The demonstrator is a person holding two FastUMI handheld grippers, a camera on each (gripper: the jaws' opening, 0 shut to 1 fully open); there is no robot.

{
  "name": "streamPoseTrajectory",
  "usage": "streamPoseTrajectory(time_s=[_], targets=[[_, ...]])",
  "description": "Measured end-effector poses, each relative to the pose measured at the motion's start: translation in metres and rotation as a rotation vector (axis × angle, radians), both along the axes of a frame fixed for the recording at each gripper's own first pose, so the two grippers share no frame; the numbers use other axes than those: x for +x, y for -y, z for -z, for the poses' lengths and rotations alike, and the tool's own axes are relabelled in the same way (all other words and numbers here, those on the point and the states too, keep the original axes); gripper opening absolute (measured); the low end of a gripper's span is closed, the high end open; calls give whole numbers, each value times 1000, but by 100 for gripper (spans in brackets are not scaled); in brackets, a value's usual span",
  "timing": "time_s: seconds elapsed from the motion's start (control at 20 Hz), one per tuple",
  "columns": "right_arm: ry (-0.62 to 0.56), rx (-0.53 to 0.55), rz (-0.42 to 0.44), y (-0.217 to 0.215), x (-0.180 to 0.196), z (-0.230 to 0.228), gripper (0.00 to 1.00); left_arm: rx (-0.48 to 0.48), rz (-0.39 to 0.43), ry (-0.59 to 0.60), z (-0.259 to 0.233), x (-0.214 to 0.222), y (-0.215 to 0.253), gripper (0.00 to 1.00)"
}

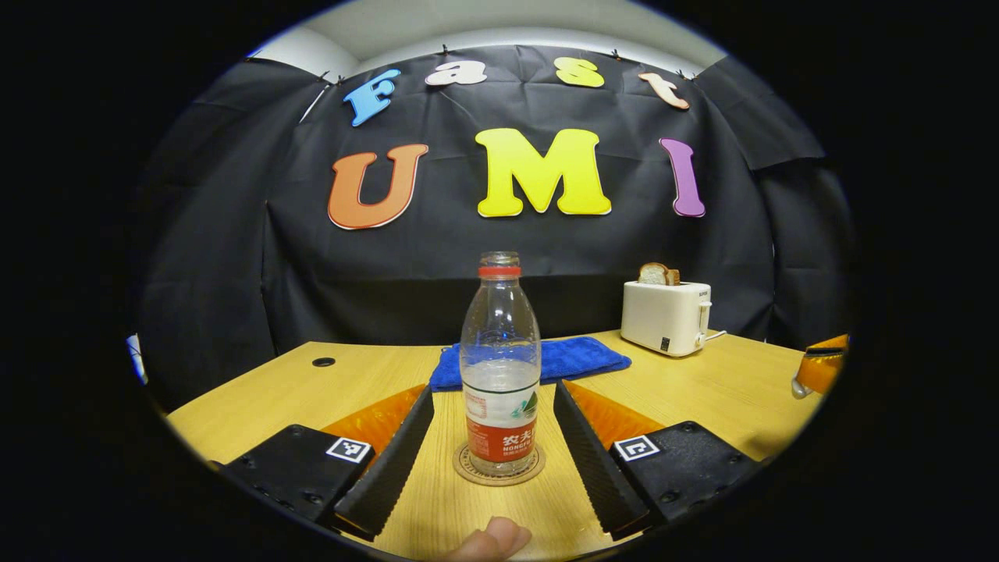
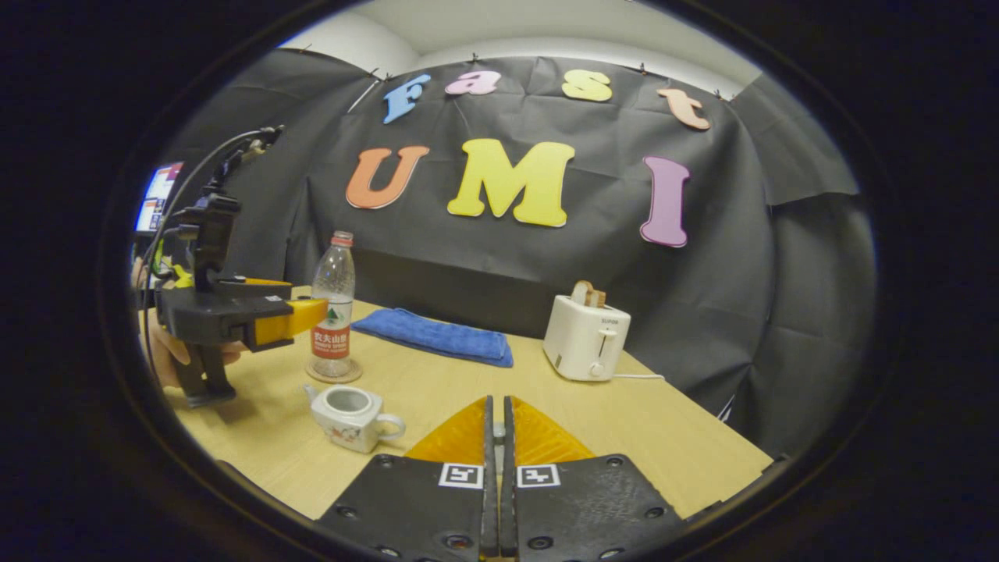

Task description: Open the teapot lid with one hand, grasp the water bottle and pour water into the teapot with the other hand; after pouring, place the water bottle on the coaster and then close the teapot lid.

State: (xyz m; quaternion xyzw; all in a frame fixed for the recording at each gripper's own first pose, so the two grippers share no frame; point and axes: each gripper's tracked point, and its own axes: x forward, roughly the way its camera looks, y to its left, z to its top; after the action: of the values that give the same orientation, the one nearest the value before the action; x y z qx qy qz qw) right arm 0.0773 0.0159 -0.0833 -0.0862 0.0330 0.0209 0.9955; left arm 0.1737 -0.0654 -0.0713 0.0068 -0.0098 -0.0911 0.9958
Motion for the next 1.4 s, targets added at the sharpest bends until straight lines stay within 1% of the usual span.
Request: streamPoseTrajectory(time_s=[0.05, 0.15, 0.3, 0.4, 0.5, 0.6, 0.7, 0.8, 0.9, 1.0, 1.2, 1.3, 1.4], targets=[[3, 14, -7, -4, -1, -3, 1, -9, -20, 6, -2, -7, -8, 96], [14, 37, -16, -11, -3, -12, 2, -25, -34, -14, 2, -27, -18, 97], [21, 76, -2, -16, -3, -22, 1, -38, -55, -34, -2, -57, -36, 97], [3, 111, -12, -22, -2, -22, 1, -32, -102, -32, -6, -71, -53, 97], [-21, 136, -35, -32, 1, -22, 1, -14, -112, -38, -8, -84, -59, 97], [-32, 139, -62, -42, 6, -23, 1, -8, -111, -40, -13, -97, -64, 97], [-28, 145, -93, -53, 9, -25, 1, -22, -87, -47, -19, -108, -63, 97], [-27, 165, -116, -63, 13, -24, 1, -25, -87, -47, -26, -120, -68, 97], [-26, 203, -149, -79, 22, -20, 1, -38, -51, -32, -41, -141, -71, 96], [-25, 224, -148, -86, 29, -17, 1, -28, -67, -26, -48, -149, -84, 96], [-20, 252, -164, -110, 39, -16, 1, -8, -70, -36, -52, -157, -92, 97], [-34, 247, -178, -126, 43, -10, 1, -7, -57, -43, -52, -161, -93, 97], [-54, 203, -180, -139, 45, 4, 0, -8, -55, -38, -55, -162, -97, 97]])
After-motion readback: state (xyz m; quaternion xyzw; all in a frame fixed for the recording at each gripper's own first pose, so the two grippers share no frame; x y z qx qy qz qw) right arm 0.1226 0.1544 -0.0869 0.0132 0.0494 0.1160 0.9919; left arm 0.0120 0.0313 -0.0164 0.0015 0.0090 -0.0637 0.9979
